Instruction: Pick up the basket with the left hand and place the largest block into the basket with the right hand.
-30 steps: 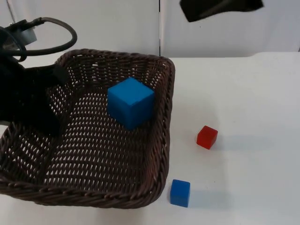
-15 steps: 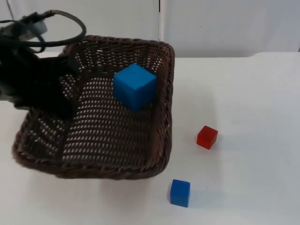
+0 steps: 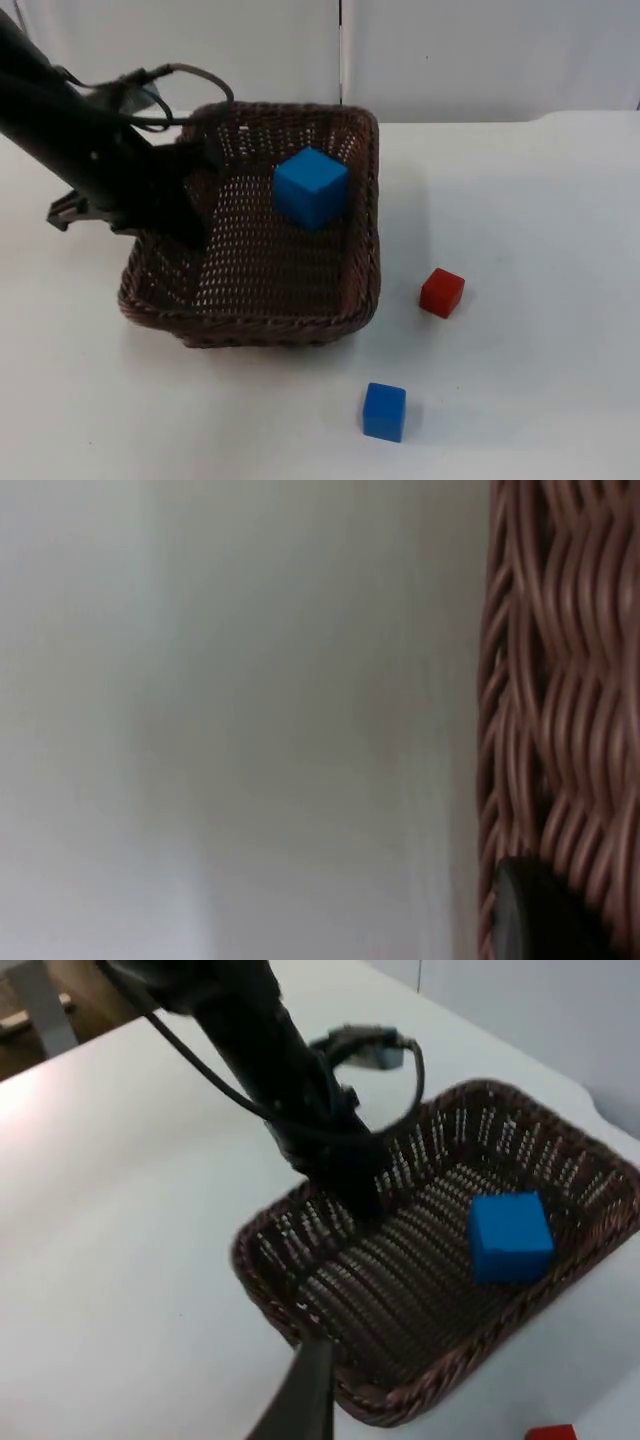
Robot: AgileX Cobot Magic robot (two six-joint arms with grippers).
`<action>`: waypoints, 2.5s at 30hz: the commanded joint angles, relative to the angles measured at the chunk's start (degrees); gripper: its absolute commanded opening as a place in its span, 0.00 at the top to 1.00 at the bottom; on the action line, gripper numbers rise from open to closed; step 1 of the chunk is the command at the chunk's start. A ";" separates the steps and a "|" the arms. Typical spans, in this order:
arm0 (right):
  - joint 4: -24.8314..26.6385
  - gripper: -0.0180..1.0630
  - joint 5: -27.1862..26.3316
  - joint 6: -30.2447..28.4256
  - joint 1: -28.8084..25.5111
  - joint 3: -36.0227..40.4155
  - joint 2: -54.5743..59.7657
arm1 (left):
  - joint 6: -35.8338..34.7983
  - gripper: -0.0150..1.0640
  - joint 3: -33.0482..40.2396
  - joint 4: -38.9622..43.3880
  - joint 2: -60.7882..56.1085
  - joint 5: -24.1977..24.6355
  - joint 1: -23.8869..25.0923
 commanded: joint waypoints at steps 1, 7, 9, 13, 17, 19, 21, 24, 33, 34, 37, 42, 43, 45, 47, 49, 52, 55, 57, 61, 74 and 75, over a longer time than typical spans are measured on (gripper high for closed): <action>-0.26 0.22 -0.78 0.10 0.11 1.24 -2.31 | 0.59 0.99 -2.36 -2.64 1.81 0.42 -0.05; -0.36 0.22 -0.47 0.10 0.11 1.92 -4.73 | 0.59 0.99 -3.99 -3.05 4.38 0.12 -0.05; -0.36 0.22 -0.47 0.10 0.11 1.92 -4.63 | 0.59 0.99 -3.99 -3.05 4.38 0.12 -0.05; -0.36 0.22 -0.89 -0.04 0.11 1.92 -4.49 | 0.59 0.91 -3.99 -3.06 4.38 0.24 -0.05; -0.36 0.22 -1.50 -0.04 0.11 1.92 -4.49 | 0.48 0.55 -3.99 -3.36 4.38 1.00 -0.05; -0.60 0.22 -1.50 -0.04 0.11 1.92 -4.49 | 0.35 0.28 -3.99 -3.64 4.27 0.99 -0.05; -0.77 0.22 -1.50 -0.04 0.11 1.92 -4.49 | 0.35 0.18 -3.99 -3.86 4.13 0.99 -0.05; -1.71 0.22 -1.50 -0.04 0.11 1.92 -4.49 | 0.35 0.01 -3.99 -3.86 2.90 0.60 -0.05; -2.88 0.22 -1.93 -0.04 0.11 1.92 -4.49 | 0.35 0.01 -3.89 -3.75 0.44 0.51 -0.05; -2.85 0.22 -2.26 -0.04 0.11 1.92 -4.49 | 0.35 0.01 -3.89 -3.75 0.43 0.77 -0.05; -2.85 0.22 -2.87 -0.04 0.11 1.92 -4.49 | 0.35 0.01 -3.89 -3.75 0.43 1.48 -0.05; -2.85 0.22 -3.28 -0.04 0.11 1.92 -4.49 | 0.35 0.01 -3.78 -3.75 0.43 2.91 -0.05; -2.85 0.22 -3.28 -0.04 0.11 1.92 -4.49 | 0.35 0.01 -3.78 -3.86 0.43 3.42 -0.05; -2.85 0.22 -3.40 -0.04 0.11 1.92 -4.49 | 0.35 0.01 -3.78 -3.86 0.43 3.72 -0.05; -2.85 0.22 -3.40 -0.04 0.11 1.92 -4.49 | 0.02 0.01 -3.78 -3.86 0.43 4.19 -0.05; -2.85 0.22 -3.40 -0.04 0.11 1.92 -4.49 | -0.65 0.01 -3.78 -3.86 0.43 4.28 -0.05; -2.85 0.22 -3.40 0.21 0.11 1.92 -4.49 | -0.86 0.01 -3.78 -3.86 0.22 3.95 -0.05; -2.85 0.22 -3.18 0.35 0.11 1.92 -4.49 | -0.86 0.01 -2.97 -3.84 -1.05 1.99 -0.05; -2.85 0.22 -2.77 0.35 0.11 1.92 -4.49 | -0.86 0.01 -0.06 -3.94 -3.70 -2.87 -0.05; -2.85 0.22 -2.65 0.35 0.11 1.92 -4.49 | -0.86 0.01 4.11 -3.82 -6.97 -5.84 -0.05; -2.70 0.22 -3.53 0.35 0.11 1.92 -4.96 | 0.58 0.01 17.51 -4.20 -19.96 -8.52 -0.15; -2.58 0.22 -3.68 0.35 0.11 1.92 -5.05 | 0.58 0.01 18.15 -4.20 -20.76 -8.66 -0.15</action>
